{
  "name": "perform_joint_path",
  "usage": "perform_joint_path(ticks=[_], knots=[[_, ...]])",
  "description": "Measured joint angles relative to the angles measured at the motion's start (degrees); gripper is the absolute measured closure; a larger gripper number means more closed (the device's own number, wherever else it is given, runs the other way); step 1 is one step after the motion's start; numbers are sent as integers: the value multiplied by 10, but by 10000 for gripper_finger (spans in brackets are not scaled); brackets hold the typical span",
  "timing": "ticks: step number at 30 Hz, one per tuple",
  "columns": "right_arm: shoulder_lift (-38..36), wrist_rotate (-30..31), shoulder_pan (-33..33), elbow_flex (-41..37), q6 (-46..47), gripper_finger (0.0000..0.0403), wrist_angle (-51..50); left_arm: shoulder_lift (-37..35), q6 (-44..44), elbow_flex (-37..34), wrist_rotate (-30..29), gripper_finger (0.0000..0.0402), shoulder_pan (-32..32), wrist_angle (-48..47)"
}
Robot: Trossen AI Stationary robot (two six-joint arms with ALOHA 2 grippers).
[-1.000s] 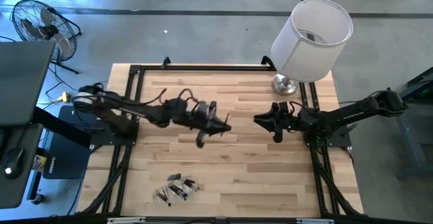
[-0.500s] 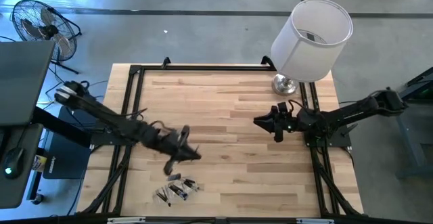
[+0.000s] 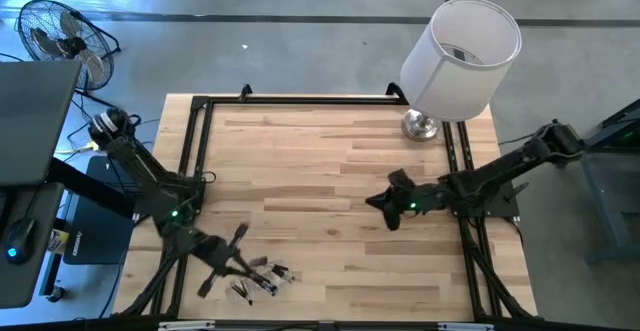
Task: Pick & Place Makeup Supplies
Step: Put the silver makeup brush into the transparent organizer
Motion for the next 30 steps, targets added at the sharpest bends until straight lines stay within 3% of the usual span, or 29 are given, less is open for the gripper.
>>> perform_joint_path(ticks=[8, 13, 25, 30], knots=[[160, 10, 19, 97, 35, 391, 1, 7, -1, 0, -91, 396, -114, 12], [228, -12, 31, 135, 62, 401, 4, 41, -27, 0, -118, 396, -150, 16], [249, -16, 44, 151, 87, 399, 42, 152, -34, -3, -100, 396, -154, 113], [249, -15, 44, 151, 88, 401, 52, 168, -60, -69, -118, 396, -154, 217]])
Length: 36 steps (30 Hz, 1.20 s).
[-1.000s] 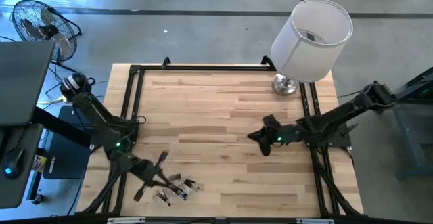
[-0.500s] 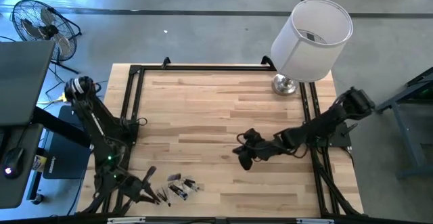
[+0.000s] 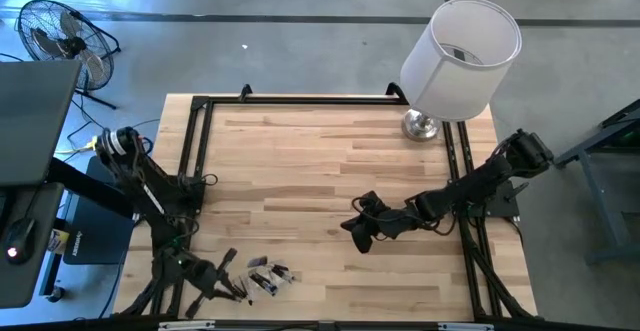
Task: Pick & Place Makeup Supplies
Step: Put the silver makeup brush into the transparent organizer, then return to Home Position
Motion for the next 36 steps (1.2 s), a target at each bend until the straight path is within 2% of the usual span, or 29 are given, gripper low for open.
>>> perform_joint_path(ticks=[3, 7, 11, 16, 23, 30, 33, 36], knots=[[0, 0, 0, 0, 0, 399, 2, 1, -1, -41, -6, 396, 0, 87], [0, 0, 0, 0, 0, 401, 2, 1, 0, -67, -6, 396, 0, 117], [0, 0, 0, 0, 0, 399, 2, 1, 3, -67, 23, 396, 0, 114], [0, 0, 0, 0, -4, 401, 2, 1, 2, -67, 23, 395, 0, 105], [-1, 0, 0, 0, -12, 401, 1, 1, -14, -67, 17, 347, 0, 102], [-1, 0, 0, 0, -12, 402, 1, 1, -15, -67, 17, 336, 0, 102], [-1, 0, 0, 0, -12, 401, 1, -1, -9, -67, -8, 335, 0, 103], [-1, 0, 0, 0, -13, 401, 1, -14, 5, -67, -72, 336, 0, 103]])
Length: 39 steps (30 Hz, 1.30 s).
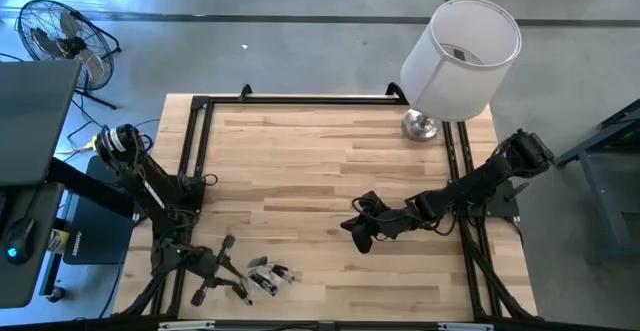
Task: Pick & Place Makeup Supplies
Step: Return to Home Position
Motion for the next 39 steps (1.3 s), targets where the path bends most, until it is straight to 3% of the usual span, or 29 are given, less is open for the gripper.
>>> perform_joint_path(ticks=[4, 7, 11, 16, 23, 31, 39], knots=[[0, 5, 0, 0, -9, 401, 0, -51, 27, 0, -61, 362, 0, -18], [0, 10, 0, 0, -19, 399, 0, -101, 57, 0, -74, 394, 11, -59], [0, 11, -1, 0, -41, 402, 0, -170, 55, 0, -72, 393, 60, -131], [0, 11, -1, 0, -101, 399, -2, -230, 49, 0, 39, 399, 167, -226], [0, 23, -2, 0, -210, 400, -2, -235, 41, 0, 247, 401, 376, -258], [0, 79, -11, 0, -295, 401, -12, -242, 61, 0, 296, 401, 549, -240], [0, -5, -69, 0, -411, 401, -22, -243, 56, 0, 332, 401, 647, -237]])
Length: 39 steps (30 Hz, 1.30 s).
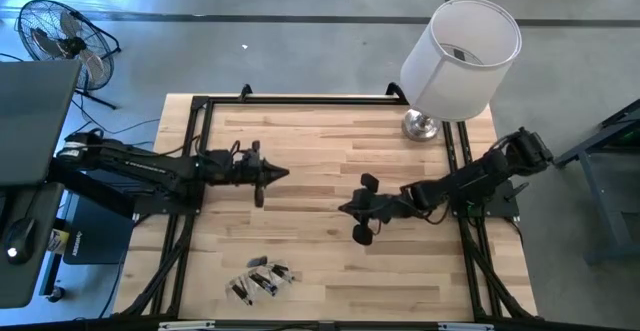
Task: Pick & Place Makeup Supplies
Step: Return to Home Position
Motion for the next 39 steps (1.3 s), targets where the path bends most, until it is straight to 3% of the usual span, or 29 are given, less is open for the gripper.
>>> perform_joint_path(ticks=[11, 15, 20, 24, 30, 34, 39], knots=[[0, -136, -82, 0, -40, 399, 0, -27, -3, 0, -30, 401, 16, -6], [0, -141, -96, 0, -20, 401, 0, -95, 3, 0, -50, 401, 16, -64], [0, -145, -105, 0, 12, 398, 8, -196, 5, -7, -26, 401, 16, -154], [0, -132, -105, 0, 21, 397, 15, -253, 16, -58, 13, 401, 16, -95], [0, -110, -105, 0, 48, 400, 29, -332, 11, -144, 16, 401, 16, -39], [0, -109, -105, 0, 66, 400, 31, -391, 21, -156, 11, 401, 16, -68], [0, -95, -105, 0, 80, 401, 34, -475, 22, -156, 10, 401, 16, -179]])
